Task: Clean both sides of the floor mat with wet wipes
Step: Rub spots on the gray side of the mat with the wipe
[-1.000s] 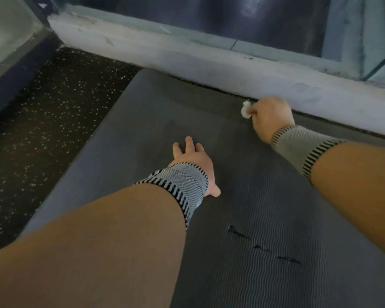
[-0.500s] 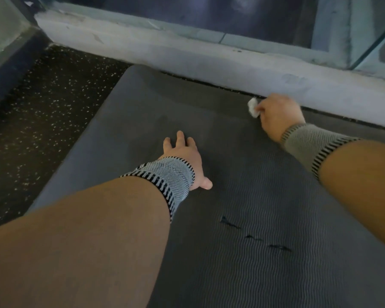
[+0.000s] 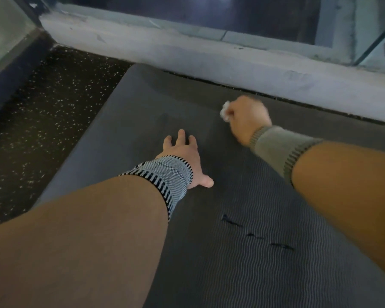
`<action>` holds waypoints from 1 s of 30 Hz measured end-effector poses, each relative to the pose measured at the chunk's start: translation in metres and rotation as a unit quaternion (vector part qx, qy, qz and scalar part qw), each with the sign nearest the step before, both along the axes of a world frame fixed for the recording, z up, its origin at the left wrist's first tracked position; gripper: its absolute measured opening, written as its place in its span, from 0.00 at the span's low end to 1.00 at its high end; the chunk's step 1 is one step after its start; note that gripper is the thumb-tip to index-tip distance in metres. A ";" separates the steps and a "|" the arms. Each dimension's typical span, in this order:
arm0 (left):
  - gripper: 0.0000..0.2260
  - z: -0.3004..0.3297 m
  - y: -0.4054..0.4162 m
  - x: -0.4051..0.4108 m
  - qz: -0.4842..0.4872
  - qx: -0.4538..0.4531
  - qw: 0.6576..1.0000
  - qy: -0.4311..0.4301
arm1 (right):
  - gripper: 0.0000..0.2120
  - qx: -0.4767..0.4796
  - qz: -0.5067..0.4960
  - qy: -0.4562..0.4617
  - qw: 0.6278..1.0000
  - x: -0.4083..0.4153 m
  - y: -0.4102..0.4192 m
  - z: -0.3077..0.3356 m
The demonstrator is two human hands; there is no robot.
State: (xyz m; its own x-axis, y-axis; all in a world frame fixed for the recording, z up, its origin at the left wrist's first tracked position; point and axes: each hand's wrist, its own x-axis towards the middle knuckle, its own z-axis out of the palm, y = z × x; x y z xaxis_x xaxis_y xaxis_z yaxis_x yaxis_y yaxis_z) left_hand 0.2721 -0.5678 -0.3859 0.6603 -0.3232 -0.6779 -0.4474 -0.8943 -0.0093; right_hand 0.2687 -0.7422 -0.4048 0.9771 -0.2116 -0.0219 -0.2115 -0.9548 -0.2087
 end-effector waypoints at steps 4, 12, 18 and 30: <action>0.55 -0.001 0.001 0.001 0.005 -0.009 1.000 0.002 | 0.08 0.031 0.208 0.022 0.977 -0.034 0.034 -0.001; 0.54 -0.003 0.002 0.000 0.026 -0.016 0.999 0.010 | 0.08 0.000 0.045 0.007 0.999 0.024 0.010 0.003; 0.54 0.000 0.001 0.000 0.030 -0.021 0.999 0.019 | 0.12 -0.057 0.114 0.027 0.992 0.033 -0.005 0.008; 0.55 -0.001 0.001 0.000 0.032 -0.012 0.999 0.020 | 0.11 -0.032 0.064 0.000 0.997 0.059 0.006 0.001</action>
